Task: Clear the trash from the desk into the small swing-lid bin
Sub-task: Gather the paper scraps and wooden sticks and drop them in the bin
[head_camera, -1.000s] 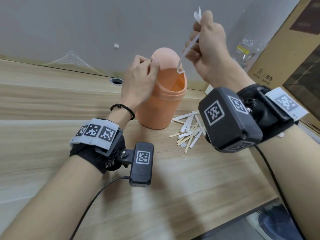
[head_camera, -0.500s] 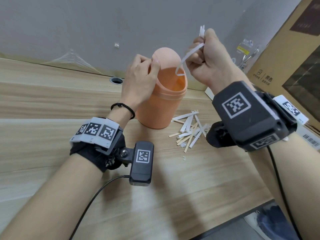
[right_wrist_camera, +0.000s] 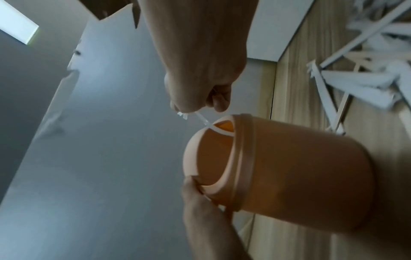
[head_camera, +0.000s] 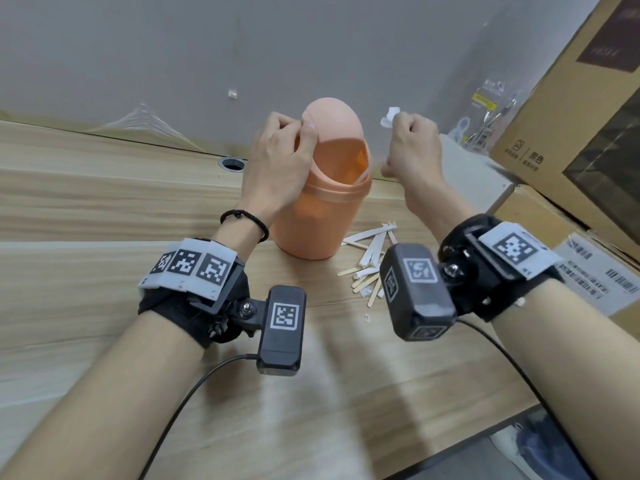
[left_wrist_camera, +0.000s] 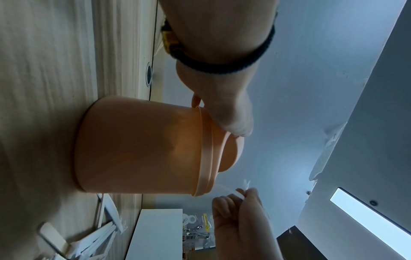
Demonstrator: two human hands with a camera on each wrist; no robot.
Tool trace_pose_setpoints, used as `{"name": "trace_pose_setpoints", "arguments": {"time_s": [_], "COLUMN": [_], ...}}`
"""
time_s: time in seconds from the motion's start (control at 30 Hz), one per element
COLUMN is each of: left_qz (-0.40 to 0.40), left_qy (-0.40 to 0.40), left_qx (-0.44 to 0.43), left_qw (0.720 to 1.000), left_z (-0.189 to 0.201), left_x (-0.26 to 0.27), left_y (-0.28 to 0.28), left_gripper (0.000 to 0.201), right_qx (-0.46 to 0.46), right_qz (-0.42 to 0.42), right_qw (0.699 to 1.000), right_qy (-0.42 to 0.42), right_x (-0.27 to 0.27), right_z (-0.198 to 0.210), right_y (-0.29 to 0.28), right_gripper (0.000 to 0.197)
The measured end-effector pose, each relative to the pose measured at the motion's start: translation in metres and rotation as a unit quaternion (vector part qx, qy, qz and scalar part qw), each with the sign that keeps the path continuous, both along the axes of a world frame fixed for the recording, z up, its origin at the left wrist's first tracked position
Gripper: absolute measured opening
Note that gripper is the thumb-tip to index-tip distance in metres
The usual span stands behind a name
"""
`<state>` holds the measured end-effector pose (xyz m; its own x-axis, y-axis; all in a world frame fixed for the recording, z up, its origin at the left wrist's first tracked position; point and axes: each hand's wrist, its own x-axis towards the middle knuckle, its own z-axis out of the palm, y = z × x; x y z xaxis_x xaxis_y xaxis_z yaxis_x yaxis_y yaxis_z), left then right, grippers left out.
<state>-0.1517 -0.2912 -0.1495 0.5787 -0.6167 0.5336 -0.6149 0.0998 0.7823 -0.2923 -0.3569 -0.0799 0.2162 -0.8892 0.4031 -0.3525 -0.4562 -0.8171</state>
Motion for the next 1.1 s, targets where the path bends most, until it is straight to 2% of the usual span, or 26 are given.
{"name": "trace_pose_setpoints", "arguments": {"time_s": [0.07, 0.23, 0.33, 0.5, 0.67, 0.73, 0.9, 1.0, 1.1], "left_qz": [0.001, 0.003, 0.003, 0.007, 0.011, 0.011, 0.013, 0.013, 0.011], "left_qy": [0.003, 0.000, -0.007, -0.001, -0.005, -0.011, -0.014, -0.013, -0.010], "left_qx": [-0.001, -0.005, -0.008, -0.011, -0.010, -0.005, -0.004, -0.003, -0.003], "left_qw": [1.000, 1.000, 1.000, 1.000, 1.000, 1.000, 1.000, 1.000, 1.000], "left_z": [0.000, -0.001, -0.001, -0.002, -0.001, -0.002, -0.002, -0.002, -0.002], "left_x": [-0.001, -0.003, -0.004, -0.005, -0.006, -0.006, -0.007, -0.006, -0.006], "left_y": [0.000, 0.000, 0.000, -0.001, 0.000, 0.000, 0.000, -0.001, 0.000], "left_gripper": [0.042, 0.041, 0.043, 0.045, 0.041, 0.040, 0.038, 0.040, 0.040], "right_qx": [-0.097, -0.246, -0.260, -0.270, -0.302, -0.303, -0.237, -0.115, -0.072], "right_qz": [-0.018, 0.009, 0.065, 0.127, 0.207, 0.214, 0.249, 0.284, 0.308], "right_qw": [0.992, 0.958, 0.936, 0.906, 0.852, 0.839, 0.834, 0.857, 0.881], "right_qy": [0.081, 0.148, 0.231, 0.300, 0.374, 0.398, 0.431, 0.413, 0.352], "right_x": [0.001, 0.010, 0.011, -0.001, -0.004, -0.004, 0.004, 0.003, 0.000], "right_z": [-0.005, -0.016, -0.023, -0.013, -0.022, -0.027, -0.018, -0.007, -0.005], "right_y": [-0.002, -0.005, -0.009, -0.014, -0.008, -0.009, -0.001, 0.005, 0.007], "right_gripper": [0.029, 0.013, 0.016, 0.023, 0.018, 0.024, 0.035, 0.021, 0.022]}}
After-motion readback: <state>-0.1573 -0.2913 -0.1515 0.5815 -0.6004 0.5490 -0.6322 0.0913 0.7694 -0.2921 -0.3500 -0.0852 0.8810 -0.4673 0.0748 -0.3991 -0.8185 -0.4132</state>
